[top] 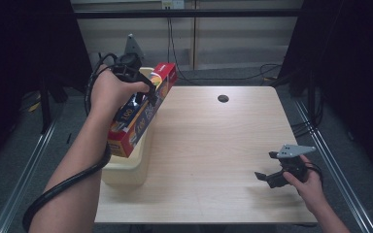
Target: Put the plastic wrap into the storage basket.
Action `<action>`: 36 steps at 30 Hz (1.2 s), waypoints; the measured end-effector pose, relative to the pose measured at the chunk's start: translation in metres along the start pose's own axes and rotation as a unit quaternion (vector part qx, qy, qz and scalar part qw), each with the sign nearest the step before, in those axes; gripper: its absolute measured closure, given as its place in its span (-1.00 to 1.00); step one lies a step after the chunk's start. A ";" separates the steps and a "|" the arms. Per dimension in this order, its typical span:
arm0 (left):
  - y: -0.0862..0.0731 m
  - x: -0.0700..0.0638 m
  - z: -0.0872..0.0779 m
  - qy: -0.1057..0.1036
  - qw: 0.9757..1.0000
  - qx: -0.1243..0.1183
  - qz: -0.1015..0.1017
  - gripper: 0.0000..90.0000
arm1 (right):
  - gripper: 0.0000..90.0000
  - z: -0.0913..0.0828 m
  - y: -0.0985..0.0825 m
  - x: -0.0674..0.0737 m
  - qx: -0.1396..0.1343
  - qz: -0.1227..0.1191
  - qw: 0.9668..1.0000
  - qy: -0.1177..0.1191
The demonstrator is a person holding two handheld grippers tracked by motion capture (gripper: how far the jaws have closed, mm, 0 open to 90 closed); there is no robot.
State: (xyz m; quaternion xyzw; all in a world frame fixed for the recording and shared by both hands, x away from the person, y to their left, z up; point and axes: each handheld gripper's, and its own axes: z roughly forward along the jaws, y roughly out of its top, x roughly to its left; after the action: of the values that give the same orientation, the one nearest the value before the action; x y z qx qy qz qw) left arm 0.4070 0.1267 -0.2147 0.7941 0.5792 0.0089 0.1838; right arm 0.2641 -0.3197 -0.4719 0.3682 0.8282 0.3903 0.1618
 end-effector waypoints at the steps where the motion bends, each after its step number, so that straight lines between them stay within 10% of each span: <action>1: -0.001 0.002 -0.001 0.000 1.000 -0.002 -0.004 -0.09 | -0.96 0.000 0.000 0.000 0.000 0.001 1.000 -0.001; 36: -0.030 0.041 -0.014 0.019 0.998 -0.011 -0.052 -0.09 | -0.96 0.007 0.007 0.001 -0.001 -0.007 1.000 0.004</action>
State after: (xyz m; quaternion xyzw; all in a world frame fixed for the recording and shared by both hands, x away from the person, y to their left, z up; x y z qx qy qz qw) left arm 0.3898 0.1765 -0.2193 0.7604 0.6233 0.0202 0.1815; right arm 0.2706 -0.3120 -0.4714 0.3609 0.8307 0.3919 0.1615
